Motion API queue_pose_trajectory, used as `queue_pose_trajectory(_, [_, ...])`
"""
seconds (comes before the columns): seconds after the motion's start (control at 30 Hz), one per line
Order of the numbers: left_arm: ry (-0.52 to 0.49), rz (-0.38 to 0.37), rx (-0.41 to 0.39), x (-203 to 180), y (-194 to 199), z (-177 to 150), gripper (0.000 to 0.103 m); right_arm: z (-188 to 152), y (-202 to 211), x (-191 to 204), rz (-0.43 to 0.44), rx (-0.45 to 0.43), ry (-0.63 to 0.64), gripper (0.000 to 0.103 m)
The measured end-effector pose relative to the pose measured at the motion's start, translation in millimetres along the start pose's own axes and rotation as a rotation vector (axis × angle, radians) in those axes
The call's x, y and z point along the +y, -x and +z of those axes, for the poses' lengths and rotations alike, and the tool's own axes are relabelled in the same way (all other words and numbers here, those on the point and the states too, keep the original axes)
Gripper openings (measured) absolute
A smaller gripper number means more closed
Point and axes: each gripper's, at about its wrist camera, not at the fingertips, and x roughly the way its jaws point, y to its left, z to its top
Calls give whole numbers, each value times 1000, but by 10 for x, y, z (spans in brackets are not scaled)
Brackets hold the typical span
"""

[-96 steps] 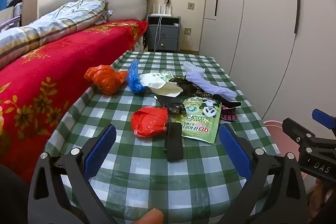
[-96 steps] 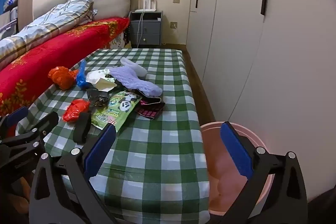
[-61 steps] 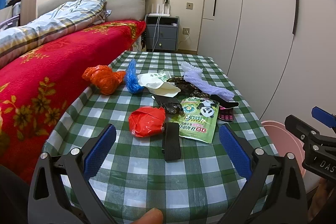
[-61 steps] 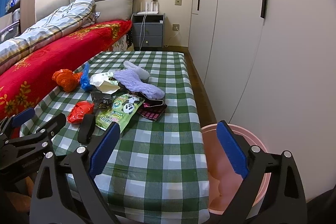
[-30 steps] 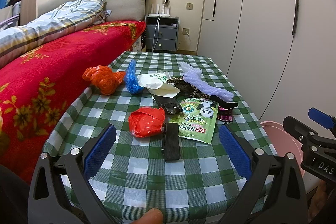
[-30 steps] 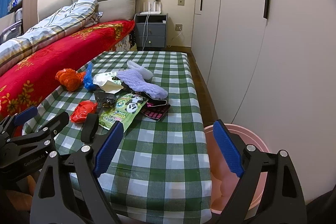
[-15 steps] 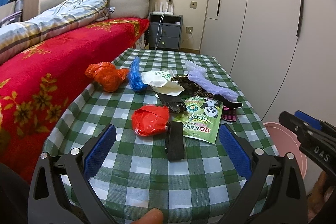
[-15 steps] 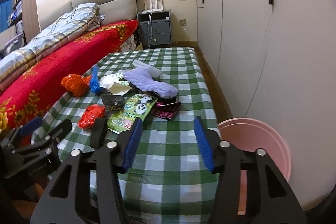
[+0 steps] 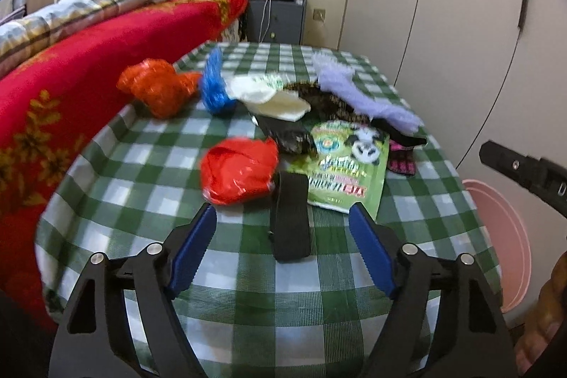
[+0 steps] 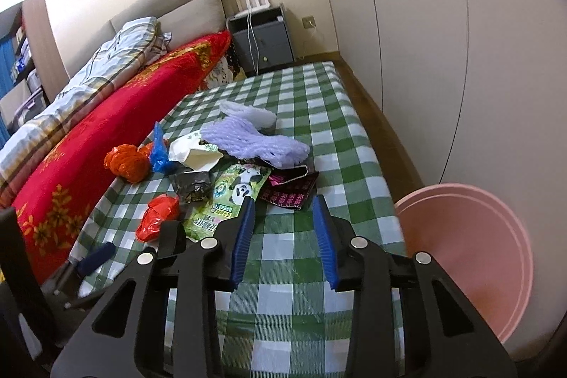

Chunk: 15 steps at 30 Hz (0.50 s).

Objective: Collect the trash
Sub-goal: 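Reach the right gripper to the green panda snack packet and close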

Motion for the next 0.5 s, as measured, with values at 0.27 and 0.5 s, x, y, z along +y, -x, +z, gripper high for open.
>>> queue_pose_trajectory(0.27, [23, 21, 102, 36, -324, -81, 50, 27, -380, 36, 85, 57, -30, 34])
queue_pose_trajectory(0.5, [20, 13, 113, 80, -309, -95, 25, -51, -785, 116, 132, 149, -63, 34])
